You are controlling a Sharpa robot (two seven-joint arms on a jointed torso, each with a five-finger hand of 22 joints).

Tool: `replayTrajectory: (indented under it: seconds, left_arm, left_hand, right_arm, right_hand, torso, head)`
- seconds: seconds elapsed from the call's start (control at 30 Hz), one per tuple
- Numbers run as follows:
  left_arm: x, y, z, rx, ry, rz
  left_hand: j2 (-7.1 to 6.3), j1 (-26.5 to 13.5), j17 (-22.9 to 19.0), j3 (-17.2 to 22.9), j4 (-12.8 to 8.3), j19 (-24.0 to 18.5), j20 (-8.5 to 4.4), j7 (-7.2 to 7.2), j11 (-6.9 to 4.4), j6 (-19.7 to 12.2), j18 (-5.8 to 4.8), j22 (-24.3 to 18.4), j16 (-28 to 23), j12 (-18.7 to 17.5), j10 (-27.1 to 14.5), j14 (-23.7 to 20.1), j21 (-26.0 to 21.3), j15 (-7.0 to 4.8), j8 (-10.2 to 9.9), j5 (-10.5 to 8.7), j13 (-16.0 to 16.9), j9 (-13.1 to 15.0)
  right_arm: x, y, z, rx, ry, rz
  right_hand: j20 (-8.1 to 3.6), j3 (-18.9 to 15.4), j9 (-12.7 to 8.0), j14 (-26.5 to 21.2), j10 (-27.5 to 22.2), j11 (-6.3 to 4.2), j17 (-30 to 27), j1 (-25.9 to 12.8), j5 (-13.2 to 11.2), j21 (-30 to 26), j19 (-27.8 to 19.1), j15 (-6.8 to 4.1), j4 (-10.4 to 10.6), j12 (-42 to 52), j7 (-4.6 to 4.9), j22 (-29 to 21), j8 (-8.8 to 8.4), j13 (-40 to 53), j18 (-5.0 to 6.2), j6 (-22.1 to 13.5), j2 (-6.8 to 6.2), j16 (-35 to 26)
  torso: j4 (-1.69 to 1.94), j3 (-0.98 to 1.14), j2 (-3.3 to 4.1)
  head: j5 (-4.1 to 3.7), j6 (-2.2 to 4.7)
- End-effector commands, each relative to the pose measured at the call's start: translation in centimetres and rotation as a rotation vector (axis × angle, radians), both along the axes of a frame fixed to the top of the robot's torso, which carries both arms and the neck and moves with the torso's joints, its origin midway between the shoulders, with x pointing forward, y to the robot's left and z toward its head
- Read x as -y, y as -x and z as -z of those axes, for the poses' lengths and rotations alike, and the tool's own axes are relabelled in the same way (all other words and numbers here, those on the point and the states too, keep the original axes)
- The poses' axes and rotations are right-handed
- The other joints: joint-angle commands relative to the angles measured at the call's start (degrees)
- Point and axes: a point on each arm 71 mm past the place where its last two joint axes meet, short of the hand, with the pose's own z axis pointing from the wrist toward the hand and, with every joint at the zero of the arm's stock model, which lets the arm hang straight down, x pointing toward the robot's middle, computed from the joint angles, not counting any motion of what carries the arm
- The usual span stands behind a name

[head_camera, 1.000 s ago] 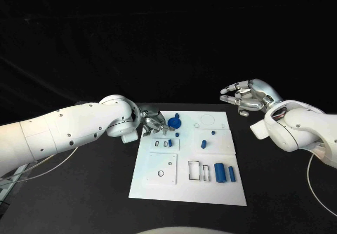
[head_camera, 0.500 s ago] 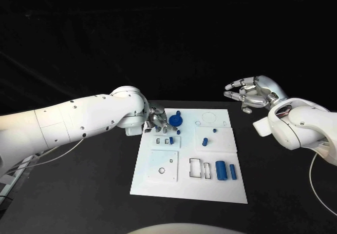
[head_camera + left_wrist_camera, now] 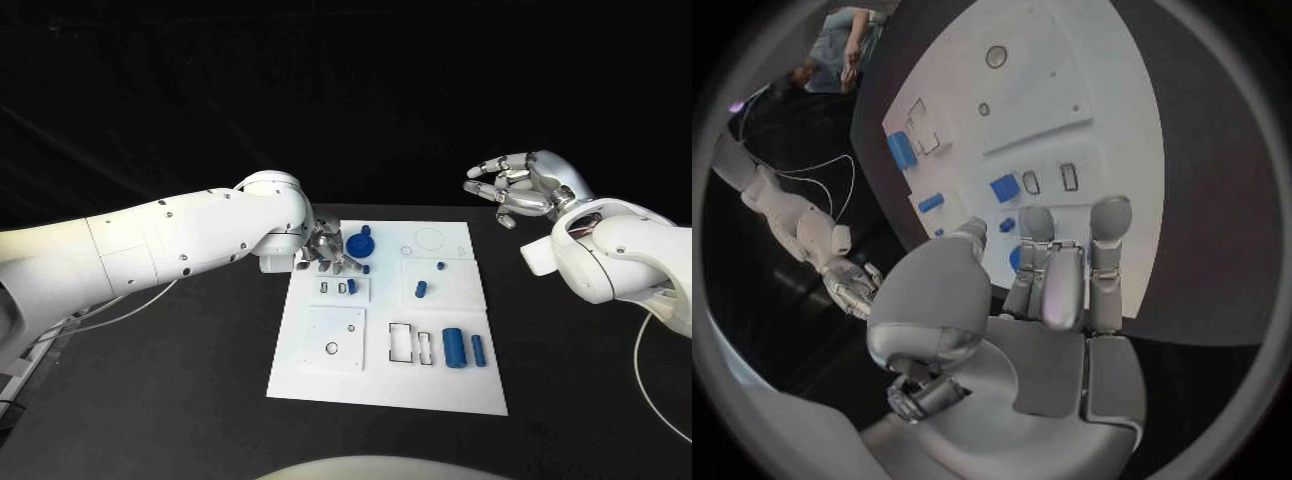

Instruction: Assemble the parts on the task board

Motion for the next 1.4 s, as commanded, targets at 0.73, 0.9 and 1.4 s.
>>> replayTrajectory:
  seconds: [0.73,0.9,1.4]
  left_arm:
    - [1.3,0.0,1.4,-0.064,-0.031,0.04]
    - [1.4,0.0,1.7,-0.072,-0.031,0.041]
    - [1.9,0.1,1.8,-0.089,-0.021,0.064]
  left_hand:
    - [0.72,0.7,0.8,-0.3,-0.2,0.2,0.0,0.08,0.19,-0.8,0.11,0.6,0.3,-0.7,-0.7,0.3,0.3,-0.04,-0.1,-0.02,-0.7,0.3]
    - [0.89,1.1,0.8,-0.3,-0.2,0.2,0.04,0.11,0.22,-0.9,0.09,0.7,0.4,-0.8,-0.7,0.3,0.3,-0.01,-0.2,0.0,-0.7,0.4]
    - [2.26,4.8,1.1,1.2,-0.2,0.1,0.28,0.24,0.33,-1.2,0.08,0.9,0.5,-1.2,-1.2,0.2,0.5,0.13,-0.7,0.01,-1.6,0.9]
  right_arm:
    - [-0.3,-0.1,0.4,-0.015,-0.009,0.006]
    - [-0.3,-0.1,0.5,-0.019,-0.008,0.004]
    - [-0.4,-0.1,0.6,-0.024,-0.004,0.001]
  right_hand:
    - [0.04,0.0,0.1,2.2,-0.2,-0.01,3.2,0.5,0.3,-0.3,-0.4,-0.1,0.3,-0.2,-0.11,-0.1,0.41,0.0,0.94,-0.6,-0.28,-0.2]
    - [0.04,0.0,0.2,2.3,-0.1,-0.01,3.2,0.5,0.3,-0.4,-0.4,-0.1,0.3,-0.1,-0.11,-0.1,0.5,0.1,0.96,-0.6,-0.22,-0.2]
    - [0.05,0.1,0.2,2.2,0.0,-0.03,3.1,0.6,0.4,-0.7,-0.6,-0.11,0.4,-0.1,-0.12,-0.4,0.7,0.0,1.03,-0.7,-0.05,-0.3]
  torso:
    - [0.11,-0.01,0.16]
    - [0.03,0.02,0.12]
    - [0.09,0.01,0.18]
  head:
    - [-0.6,-0.58]
    - [-0.57,-0.74]
    - [-0.99,-1.2]
